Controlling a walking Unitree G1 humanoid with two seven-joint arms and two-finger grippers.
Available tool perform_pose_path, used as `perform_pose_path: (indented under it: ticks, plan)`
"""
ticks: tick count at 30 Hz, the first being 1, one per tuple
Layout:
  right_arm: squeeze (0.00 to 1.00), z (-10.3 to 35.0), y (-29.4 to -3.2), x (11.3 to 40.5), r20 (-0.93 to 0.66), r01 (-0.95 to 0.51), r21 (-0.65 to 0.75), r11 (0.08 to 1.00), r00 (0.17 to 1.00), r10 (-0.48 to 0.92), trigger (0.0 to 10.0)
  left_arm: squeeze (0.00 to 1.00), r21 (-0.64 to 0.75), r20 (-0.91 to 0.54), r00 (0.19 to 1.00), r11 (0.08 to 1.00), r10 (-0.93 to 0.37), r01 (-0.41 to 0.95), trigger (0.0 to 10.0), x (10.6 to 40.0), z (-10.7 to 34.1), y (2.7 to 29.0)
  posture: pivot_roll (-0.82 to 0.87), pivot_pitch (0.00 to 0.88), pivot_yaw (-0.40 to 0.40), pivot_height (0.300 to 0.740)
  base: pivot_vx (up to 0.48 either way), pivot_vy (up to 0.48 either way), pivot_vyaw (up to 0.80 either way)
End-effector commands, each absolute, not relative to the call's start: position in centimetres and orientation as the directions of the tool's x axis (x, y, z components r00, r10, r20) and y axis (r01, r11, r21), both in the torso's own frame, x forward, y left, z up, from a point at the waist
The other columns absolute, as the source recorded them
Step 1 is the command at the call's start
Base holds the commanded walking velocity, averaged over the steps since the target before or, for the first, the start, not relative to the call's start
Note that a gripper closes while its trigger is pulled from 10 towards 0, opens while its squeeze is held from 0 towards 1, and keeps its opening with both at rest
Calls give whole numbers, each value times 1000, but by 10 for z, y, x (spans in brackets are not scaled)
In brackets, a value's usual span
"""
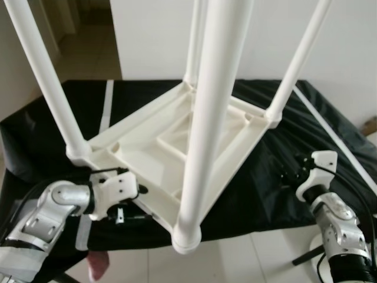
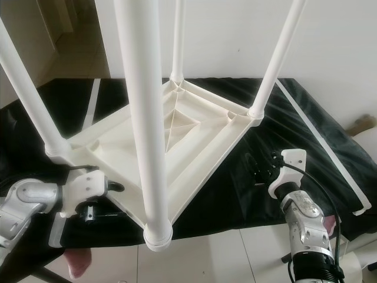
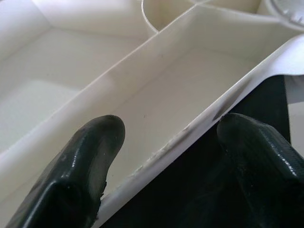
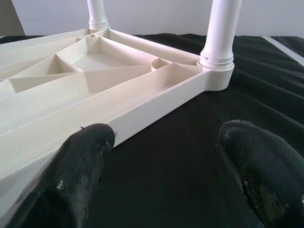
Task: Building children table
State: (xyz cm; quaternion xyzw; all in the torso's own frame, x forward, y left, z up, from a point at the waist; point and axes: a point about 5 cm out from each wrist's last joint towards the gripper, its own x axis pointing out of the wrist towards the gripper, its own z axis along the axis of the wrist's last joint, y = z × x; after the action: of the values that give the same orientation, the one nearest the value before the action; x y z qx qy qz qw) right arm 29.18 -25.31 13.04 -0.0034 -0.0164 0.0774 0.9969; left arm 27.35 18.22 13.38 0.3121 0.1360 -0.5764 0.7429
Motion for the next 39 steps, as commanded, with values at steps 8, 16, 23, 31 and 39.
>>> perform_pose_path:
  ticks: [8,16,23,31,39]
  plan:
    - [0,129,-256,288,25,-125,1,992,992,125,10000,0,303,-642,258,70,-722,950,10000,283,124,180,87,0,-31,740,0,0,0]
    - [0,131,-257,287,36,-99,-4,995,994,99,10000,0,324,-445,467,349,-764,879,10000,306,122,156,67,0,-7,740,0,0,0]
    - [0,130,-257,285,35,-90,-4,996,995,90,10000,0,300,-368,590,509,-718,807,10000,316,122,153,72,0,-6,740,0,0,0]
    - [0,132,-252,291,53,-78,10,997,996,77,10000,0,282,-280,727,670,-627,686,10000,324,120,132,80,0,-7,740,0,0,0]
    - [0,130,-236,297,58,-55,44,998,997,52,10000,0,252,-282,685,637,-672,728,10000,300,102,78,79,0,-7,740,0,0,0]
